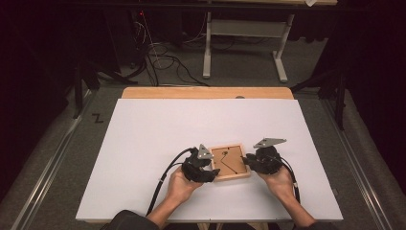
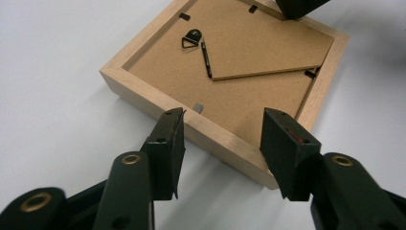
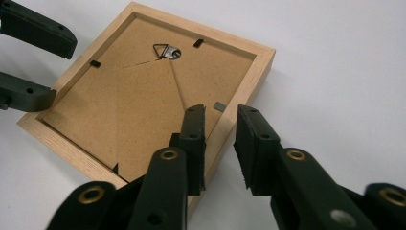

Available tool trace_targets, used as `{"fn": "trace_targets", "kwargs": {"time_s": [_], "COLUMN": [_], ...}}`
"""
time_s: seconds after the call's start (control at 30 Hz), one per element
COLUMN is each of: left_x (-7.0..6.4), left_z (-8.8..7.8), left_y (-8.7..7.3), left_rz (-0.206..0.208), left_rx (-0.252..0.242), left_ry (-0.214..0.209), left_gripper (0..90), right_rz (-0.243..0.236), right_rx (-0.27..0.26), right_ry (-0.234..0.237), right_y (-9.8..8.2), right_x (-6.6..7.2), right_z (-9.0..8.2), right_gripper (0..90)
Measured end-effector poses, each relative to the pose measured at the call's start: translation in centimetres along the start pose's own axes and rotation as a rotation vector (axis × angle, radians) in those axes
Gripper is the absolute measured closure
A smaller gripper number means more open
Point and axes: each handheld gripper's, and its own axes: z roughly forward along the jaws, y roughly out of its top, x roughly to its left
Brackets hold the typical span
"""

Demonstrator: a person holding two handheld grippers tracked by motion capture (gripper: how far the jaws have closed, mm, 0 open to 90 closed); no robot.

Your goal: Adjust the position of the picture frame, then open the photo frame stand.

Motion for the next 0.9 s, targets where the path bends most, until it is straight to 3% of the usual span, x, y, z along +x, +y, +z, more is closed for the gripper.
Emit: {"fn": "trace_targets", "kwargs": {"time_s": [0.1,0.27,0.4,0.67,0.9], "left_x": [0.2,0.9,1.4,1.6,1.7], "left_z": [-0.1,-0.3,-0.4,-0.4,-0.2], "left_y": [-0.1,-0.4,-0.5,-0.6,-0.6], "left_rz": [-0.011,-0.04,-0.075,-0.075,-0.083], "left_rx": [-0.007,-0.012,-0.031,-0.036,-0.034], "left_ry": [0.014,0.028,0.03,0.036,0.017], "left_gripper": [46.1,44.3,44.0,43.2,42.6], "right_rz": [0.016,0.039,0.021,-0.013,-0.028], "right_rx": [-0.043,-0.066,-0.095,-0.141,-0.127], "right_ry": [0.008,0.018,0.018,0.022,0.028], "right_y": [-0.3,-0.5,-0.8,-1.5,-1.8], "right_x": [0.1,0.1,0.2,0.9,1.3], "right_z": [-0.3,-0.7,-1.2,-2.3,-2.6], "right_gripper": [66.0,60.9,58.4,56.1,55.2]}}
